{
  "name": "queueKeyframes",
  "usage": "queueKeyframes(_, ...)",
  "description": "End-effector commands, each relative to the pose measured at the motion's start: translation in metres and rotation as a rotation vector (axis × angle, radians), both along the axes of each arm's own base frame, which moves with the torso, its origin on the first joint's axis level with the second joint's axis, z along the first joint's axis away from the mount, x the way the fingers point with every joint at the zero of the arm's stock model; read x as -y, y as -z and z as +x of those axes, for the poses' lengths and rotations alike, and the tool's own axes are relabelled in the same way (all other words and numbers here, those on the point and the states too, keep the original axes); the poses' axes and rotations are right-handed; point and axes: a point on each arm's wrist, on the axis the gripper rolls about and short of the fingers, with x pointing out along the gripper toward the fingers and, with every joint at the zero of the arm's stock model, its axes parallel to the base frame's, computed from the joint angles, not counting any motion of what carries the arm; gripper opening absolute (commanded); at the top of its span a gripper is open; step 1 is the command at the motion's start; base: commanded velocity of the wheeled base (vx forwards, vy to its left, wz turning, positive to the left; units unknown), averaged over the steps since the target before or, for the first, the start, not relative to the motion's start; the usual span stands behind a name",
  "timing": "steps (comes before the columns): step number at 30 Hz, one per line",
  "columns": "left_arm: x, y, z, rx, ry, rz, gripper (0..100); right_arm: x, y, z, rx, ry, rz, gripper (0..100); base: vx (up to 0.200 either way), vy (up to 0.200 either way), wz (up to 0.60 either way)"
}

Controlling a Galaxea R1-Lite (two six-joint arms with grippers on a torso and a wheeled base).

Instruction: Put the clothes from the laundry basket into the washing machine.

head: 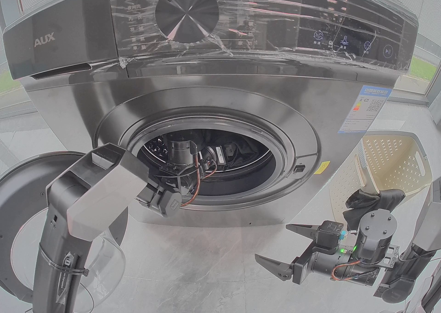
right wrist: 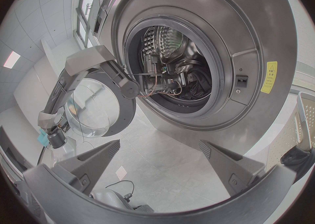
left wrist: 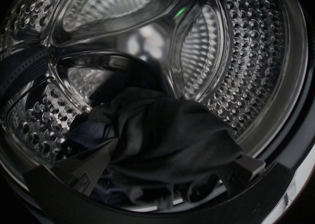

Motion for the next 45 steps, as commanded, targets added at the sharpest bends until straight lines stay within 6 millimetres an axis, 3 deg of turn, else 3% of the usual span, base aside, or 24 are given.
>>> queueKeyframes(1, -0.001, -0.037, -0.047, -0.028, 0.074, 0.025, 100, 0.001, 0.0, 0.0, -0.002, 0.001, -0.002, 100, 0.0, 0.0, 0.0)
queueKeyframes(7, 0.003, -0.033, -0.103, -0.069, 0.164, 0.162, 100, 0.003, 0.0, 0.0, -0.003, 0.009, -0.003, 100, 0.0, 0.0, 0.0)
queueKeyframes(10, 0.006, -0.03, -0.12, -0.08, 0.193, 0.185, 100, 0.004, -0.001, 0.0, -0.002, 0.012, 0.0, 100, 0.0, 0.0, 0.0)
queueKeyframes(18, -0.005, -0.019, -0.181, -0.105, 0.326, 0.268, 100, 0.008, 0.0, -0.004, -0.013, 0.014, -0.011, 100, 0.0, 0.0, 0.0)
queueKeyframes(23, -0.01, -0.026, -0.222, -0.066, 0.395, 0.245, 100, 0.01, -0.003, 0.0, 0.003, 0.031, 0.0, 100, 0.0, 0.0, 0.0)
queueKeyframes(26, -0.012, -0.031, -0.235, -0.017, 0.403, 0.219, 100, 0.012, -0.006, 0.0, 0.013, 0.04, 0.009, 100, 0.0, 0.0, 0.0)
queueKeyframes(29, -0.035, -0.039, -0.263, 0.041, 0.391, 0.146, 100, 0.017, -0.018, -0.001, 0.061, 0.055, 0.05, 100, 0.0, 0.0, 0.0)
queueKeyframes(39, -0.092, -0.059, -0.303, 0.065, 0.302, 0.029, 100, 0.048, -0.036, -0.012, 0.113, 0.142, 0.092, 100, 0.0, 0.0, 0.0)
queueKeyframes(45, -0.12, -0.062, -0.315, 0.082, 0.24, 0.029, 100, 0.069, -0.043, -0.019, 0.139, 0.272, 0.099, 100, -0.033, 0.0, 0.0)
